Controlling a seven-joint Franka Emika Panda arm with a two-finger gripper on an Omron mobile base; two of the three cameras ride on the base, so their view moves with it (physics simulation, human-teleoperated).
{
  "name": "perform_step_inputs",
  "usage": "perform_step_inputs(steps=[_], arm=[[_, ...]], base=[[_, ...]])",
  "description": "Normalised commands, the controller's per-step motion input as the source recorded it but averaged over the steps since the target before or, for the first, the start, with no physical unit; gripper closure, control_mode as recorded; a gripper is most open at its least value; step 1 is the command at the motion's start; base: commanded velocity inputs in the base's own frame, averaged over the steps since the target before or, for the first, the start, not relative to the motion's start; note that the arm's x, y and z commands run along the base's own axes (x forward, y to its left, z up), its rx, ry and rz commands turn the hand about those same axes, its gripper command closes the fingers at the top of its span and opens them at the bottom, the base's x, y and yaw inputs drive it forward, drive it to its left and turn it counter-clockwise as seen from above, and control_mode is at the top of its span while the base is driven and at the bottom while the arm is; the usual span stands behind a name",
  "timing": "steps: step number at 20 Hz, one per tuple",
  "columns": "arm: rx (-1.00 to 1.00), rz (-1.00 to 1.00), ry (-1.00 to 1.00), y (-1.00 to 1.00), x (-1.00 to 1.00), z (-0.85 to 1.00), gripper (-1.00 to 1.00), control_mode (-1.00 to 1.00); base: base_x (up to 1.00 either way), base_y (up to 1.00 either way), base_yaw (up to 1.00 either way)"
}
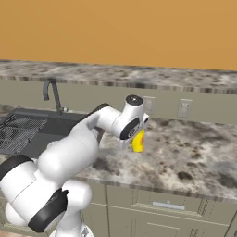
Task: Remove the lime and peach from the sink. Then move the bowl and cup from the counter to the sink for washing.
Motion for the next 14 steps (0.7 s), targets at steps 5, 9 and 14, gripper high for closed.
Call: perform_step_inputs(steps=[5, 9, 14], arm=[[0.0, 0.27, 0.17, 0.36, 0.07, 0.02, 1.0, -1.0], [0.0, 0.27, 0.02, 0.36, 0.01, 0.01, 1.0, -1.0], [0.0, 0.27, -0.01, 0.36, 0.0, 0.0, 1.0, -1.0]], base=[[0.0, 0.0, 0.0], [0.0, 0.0, 0.0], [0.0, 0.0, 0.0]])
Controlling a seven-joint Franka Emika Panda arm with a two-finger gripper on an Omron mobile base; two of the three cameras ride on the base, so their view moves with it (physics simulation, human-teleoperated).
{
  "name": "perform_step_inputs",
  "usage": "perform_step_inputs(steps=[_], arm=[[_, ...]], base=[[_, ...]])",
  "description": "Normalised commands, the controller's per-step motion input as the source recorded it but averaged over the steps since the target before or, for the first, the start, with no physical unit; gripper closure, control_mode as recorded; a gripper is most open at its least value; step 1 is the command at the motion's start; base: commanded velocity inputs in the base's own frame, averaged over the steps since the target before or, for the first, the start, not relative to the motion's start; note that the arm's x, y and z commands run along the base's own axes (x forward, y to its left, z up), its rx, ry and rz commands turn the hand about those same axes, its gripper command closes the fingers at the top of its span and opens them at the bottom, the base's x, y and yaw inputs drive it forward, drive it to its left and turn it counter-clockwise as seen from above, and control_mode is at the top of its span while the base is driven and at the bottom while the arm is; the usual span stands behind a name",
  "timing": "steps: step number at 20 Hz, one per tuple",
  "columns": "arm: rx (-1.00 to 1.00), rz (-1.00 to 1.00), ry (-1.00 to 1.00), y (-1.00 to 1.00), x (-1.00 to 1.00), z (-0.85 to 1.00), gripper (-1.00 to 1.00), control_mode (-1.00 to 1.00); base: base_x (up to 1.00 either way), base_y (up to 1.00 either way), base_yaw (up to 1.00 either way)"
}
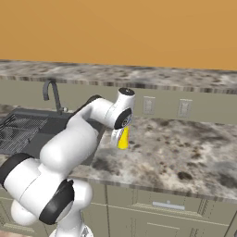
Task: Remove the lime and peach from the sink. Then move the bowl and cup from the counter to the sink for washing.
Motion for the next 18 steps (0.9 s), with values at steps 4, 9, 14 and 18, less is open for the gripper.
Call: perform_step_inputs(steps=[4, 9, 14, 18], arm=[[0.0, 0.25, 0.0, 0.38, 0.0, 0.0, 1.0, -1.0], [0.0, 0.22, -0.03, 0.41, 0.0, 0.0, 1.0, -1.0], [0.0, 0.22, -0.03, 0.38, 0.0, 0.02, 1.0, -1.0], [0.0, 0.24, 0.0, 0.37, 0.0, 0.03, 1.0, -1.0]], base=[[0.0, 0.0, 0.0], [0.0, 0.0, 0.0], [0.0, 0.0, 0.0], [0.0, 0.0, 0.0]])
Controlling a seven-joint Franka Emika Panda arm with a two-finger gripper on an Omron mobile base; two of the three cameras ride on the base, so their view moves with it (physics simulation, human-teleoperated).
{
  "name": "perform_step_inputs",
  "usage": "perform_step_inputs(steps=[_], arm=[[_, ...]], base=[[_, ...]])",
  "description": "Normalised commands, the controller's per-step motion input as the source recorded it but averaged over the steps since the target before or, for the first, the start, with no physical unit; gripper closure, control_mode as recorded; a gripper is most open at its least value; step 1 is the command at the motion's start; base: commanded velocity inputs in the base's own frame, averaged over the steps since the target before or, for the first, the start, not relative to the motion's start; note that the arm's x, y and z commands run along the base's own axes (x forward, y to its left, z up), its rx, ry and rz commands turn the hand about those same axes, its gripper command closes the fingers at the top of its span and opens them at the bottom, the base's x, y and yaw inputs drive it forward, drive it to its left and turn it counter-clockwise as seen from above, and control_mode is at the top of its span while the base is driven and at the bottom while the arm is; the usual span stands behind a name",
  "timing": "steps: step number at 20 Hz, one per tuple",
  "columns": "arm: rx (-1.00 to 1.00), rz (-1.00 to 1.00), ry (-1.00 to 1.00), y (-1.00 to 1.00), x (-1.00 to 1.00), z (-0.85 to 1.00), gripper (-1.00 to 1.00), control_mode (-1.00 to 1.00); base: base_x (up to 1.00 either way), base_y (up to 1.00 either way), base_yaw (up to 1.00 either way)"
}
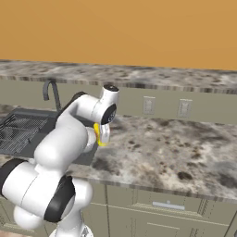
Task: Remove the lime and peach from the sink. Then move the bowl and cup from the counter to the sink for washing.
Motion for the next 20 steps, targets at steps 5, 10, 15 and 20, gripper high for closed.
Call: perform_step_inputs(steps=[5, 10, 15, 20], arm=[[0.0, 0.24, -0.01, 0.42, 0.0, 0.0, 1.0, -1.0], [0.0, 0.21, -0.04, 0.42, 0.01, 0.0, 1.0, -1.0], [0.0, 0.19, -0.07, 0.41, 0.04, 0.0, 1.0, -1.0], [0.0, 0.17, -0.07, 0.26, 0.06, -0.02, 1.0, -1.0]], base=[[0.0, 0.0, 0.0], [0.0, 0.0, 0.0], [0.0, 0.0, 0.0], [0.0, 0.0, 0.0]])
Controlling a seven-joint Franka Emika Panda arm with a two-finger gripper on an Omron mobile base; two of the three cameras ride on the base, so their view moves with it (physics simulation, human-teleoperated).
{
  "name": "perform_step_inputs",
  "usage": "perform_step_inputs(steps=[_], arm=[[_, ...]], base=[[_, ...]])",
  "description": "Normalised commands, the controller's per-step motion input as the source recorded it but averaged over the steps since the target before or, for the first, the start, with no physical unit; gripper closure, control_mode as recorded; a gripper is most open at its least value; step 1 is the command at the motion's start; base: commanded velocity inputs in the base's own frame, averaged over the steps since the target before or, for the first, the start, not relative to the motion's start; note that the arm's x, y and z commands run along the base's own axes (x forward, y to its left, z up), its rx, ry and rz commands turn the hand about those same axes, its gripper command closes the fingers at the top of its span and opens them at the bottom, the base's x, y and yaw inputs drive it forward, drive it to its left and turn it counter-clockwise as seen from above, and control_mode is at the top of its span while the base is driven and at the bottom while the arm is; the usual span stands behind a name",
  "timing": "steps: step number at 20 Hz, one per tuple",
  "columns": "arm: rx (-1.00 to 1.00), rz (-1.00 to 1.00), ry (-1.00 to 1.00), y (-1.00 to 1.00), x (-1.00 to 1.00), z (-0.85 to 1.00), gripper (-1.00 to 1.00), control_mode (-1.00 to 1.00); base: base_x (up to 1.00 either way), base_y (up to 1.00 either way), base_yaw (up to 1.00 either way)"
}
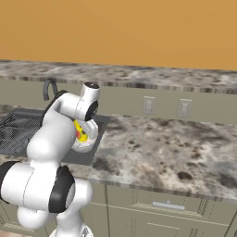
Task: Remove the lime and peach from the sink. Then move the bowl and cup from the counter to the sink for washing.
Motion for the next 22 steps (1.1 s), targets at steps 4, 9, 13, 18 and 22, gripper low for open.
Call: perform_step_inputs(steps=[4, 9, 13, 18, 22], arm=[[0.0, 0.16, -0.08, 0.28, 0.05, -0.07, 1.0, -1.0], [0.0, 0.13, -0.04, 0.27, 0.02, -0.13, 1.0, -1.0], [0.0, 0.11, -0.01, 0.32, 0.05, -0.15, 1.0, -1.0], [0.0, 0.09, -0.01, 0.29, 0.06, -0.12, 1.0, -1.0], [0.0, 0.08, -0.02, 0.31, 0.07, -0.14, 1.0, -1.0]], base=[[0.0, 0.0, 0.0], [0.0, 0.0, 0.0], [0.0, 0.0, 0.0], [0.0, 0.0, 0.0], [0.0, 0.0, 0.0]])
